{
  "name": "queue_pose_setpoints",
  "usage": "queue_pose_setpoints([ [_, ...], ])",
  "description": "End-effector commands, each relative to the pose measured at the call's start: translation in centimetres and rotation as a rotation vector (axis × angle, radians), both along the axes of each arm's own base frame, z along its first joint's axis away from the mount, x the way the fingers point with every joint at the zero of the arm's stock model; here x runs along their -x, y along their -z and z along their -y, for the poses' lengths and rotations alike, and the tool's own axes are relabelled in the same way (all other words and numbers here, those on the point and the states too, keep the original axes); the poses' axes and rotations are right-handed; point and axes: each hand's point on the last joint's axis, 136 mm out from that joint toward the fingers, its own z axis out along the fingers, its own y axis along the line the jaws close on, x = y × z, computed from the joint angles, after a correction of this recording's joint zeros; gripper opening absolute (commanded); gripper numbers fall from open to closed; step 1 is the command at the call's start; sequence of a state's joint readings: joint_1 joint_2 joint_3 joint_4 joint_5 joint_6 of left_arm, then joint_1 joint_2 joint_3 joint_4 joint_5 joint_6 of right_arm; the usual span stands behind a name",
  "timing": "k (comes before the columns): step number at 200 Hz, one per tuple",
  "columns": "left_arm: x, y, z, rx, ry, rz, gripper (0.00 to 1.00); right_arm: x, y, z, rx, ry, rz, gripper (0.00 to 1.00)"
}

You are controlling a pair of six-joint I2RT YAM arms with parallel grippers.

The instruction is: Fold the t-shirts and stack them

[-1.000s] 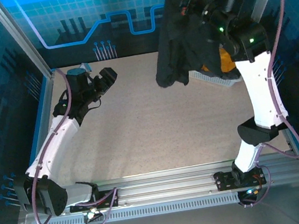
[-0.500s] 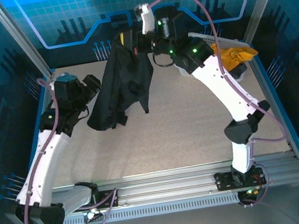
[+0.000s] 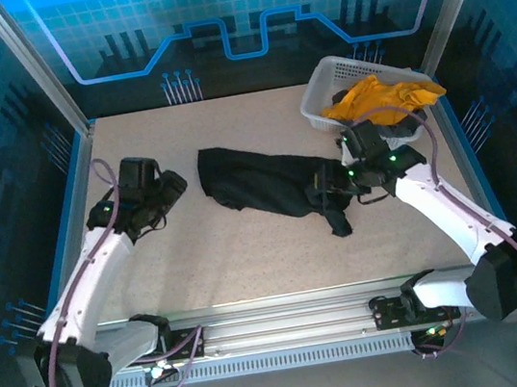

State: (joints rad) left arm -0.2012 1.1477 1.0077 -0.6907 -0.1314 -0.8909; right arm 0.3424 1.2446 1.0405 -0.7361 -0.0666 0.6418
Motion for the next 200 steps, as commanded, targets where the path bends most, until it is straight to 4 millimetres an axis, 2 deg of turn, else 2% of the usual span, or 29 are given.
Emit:
queue_pose_setpoints([
  [1, 0.3, 3.7, 3.2, 0.173, 0.037, -0.109, 0.76, 1.0, -0.2, 3.5, 0.080, 0.090, 0.003, 0.62],
  [18, -0.3, 5.5, 4.6, 0.249, 0.042, -0.140, 0.72, 0.3, 0.6, 4.6, 0.106, 0.115, -0.015, 0.64],
  [31, -1.2, 6.2, 5.5, 0.280, 0.044, -0.141, 0.71, -1.4, 0.9, 4.2, 0.111, 0.097, -0.007, 0.62],
  [60, -3.1, 6.8, 6.8, 0.319, 0.047, -0.146, 0.69, -7.5, 0.6, -0.3, 0.154, -0.011, 0.058, 0.59],
  [77, -3.9, 6.4, 7.1, 0.320, 0.052, -0.137, 0.69, -11.3, 2.1, -2.7, 0.195, -0.032, 0.037, 0.54],
  [97, -4.4, 5.7, 7.2, 0.315, 0.058, -0.117, 0.69, -16.1, 3.3, -4.0, 0.213, 0.010, 0.051, 0.52],
  [114, -4.4, 5.5, 7.2, 0.316, 0.062, -0.109, 0.69, -19.8, 4.8, -4.2, 0.217, 0.064, 0.031, 0.52],
  [124, -4.3, 5.4, 7.2, 0.316, 0.063, -0.107, 0.70, -21.8, 5.6, -3.7, 0.207, 0.106, 0.009, 0.51],
  [131, -4.1, 5.4, 7.2, 0.316, 0.065, -0.107, 0.70, -22.8, 6.7, -2.9, 0.210, 0.144, -0.025, 0.50],
  [141, -3.9, 5.3, 7.1, 0.318, 0.066, -0.105, 0.70, -24.4, 7.2, -1.7, 0.202, 0.193, -0.042, 0.49],
  [151, -3.6, 5.2, 7.0, 0.310, 0.071, -0.102, 0.70, -25.7, 7.2, -0.1, 0.190, 0.239, -0.039, 0.49],
  [155, -3.4, 5.1, 6.9, 0.308, 0.073, -0.101, 0.70, -26.3, 6.4, 0.4, 0.181, 0.254, -0.023, 0.49],
  [161, -3.2, 5.1, 6.8, 0.302, 0.077, -0.101, 0.70, -26.8, 7.5, 1.2, 0.187, 0.270, -0.039, 0.48],
  [180, -2.5, 5.2, 6.6, 0.286, 0.088, -0.111, 0.70, -28.0, 7.0, 4.0, 0.202, 0.326, -0.036, 0.48],
  [200, -2.0, 5.6, 6.2, 0.282, 0.081, -0.122, 0.70, -27.9, 7.5, 6.8, 0.215, 0.383, -0.068, 0.47],
])
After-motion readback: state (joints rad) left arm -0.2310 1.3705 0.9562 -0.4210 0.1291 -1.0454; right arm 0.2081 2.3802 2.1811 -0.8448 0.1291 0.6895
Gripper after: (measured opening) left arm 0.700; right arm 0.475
